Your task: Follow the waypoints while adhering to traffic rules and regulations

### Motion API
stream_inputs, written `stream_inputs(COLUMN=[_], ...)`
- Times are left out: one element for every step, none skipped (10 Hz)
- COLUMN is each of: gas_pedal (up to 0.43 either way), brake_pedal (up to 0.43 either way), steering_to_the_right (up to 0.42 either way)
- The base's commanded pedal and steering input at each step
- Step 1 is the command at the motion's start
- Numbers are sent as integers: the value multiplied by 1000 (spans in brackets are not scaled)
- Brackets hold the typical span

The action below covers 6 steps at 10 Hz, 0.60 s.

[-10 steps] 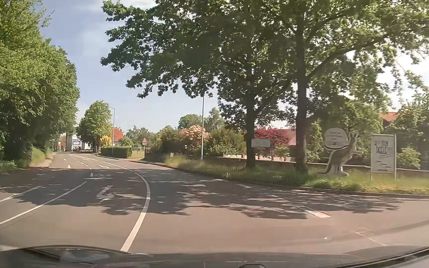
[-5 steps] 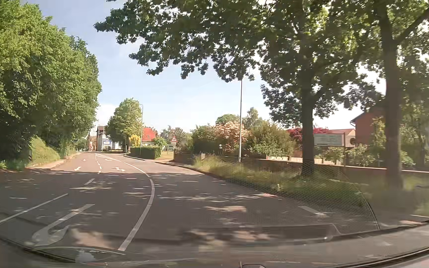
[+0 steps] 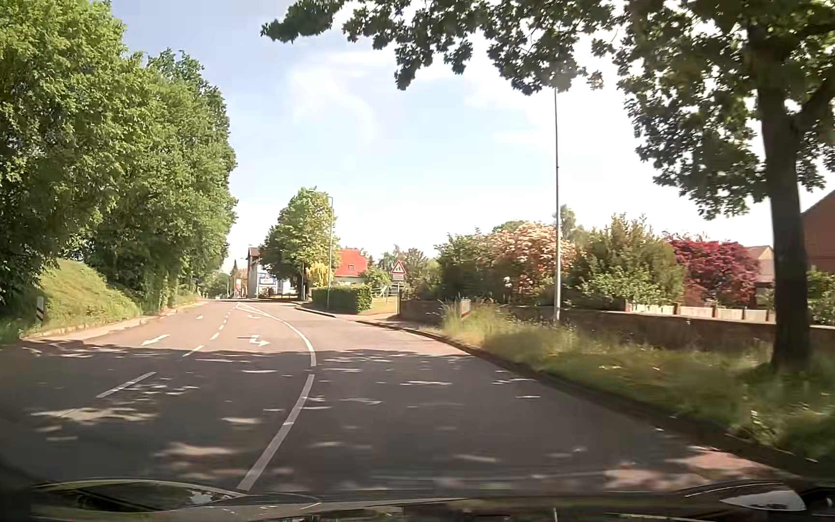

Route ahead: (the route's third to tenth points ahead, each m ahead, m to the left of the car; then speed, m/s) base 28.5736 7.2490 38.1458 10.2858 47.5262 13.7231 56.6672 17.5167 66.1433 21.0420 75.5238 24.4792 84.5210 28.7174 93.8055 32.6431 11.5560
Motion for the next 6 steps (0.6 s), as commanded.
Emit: stream_inputs(gas_pedal=[197,197,197,197,197,209], brake_pedal=[0,0,0,0,0,0], steering_to_the_right=[-84,-80,-75,-70,-67,-62])
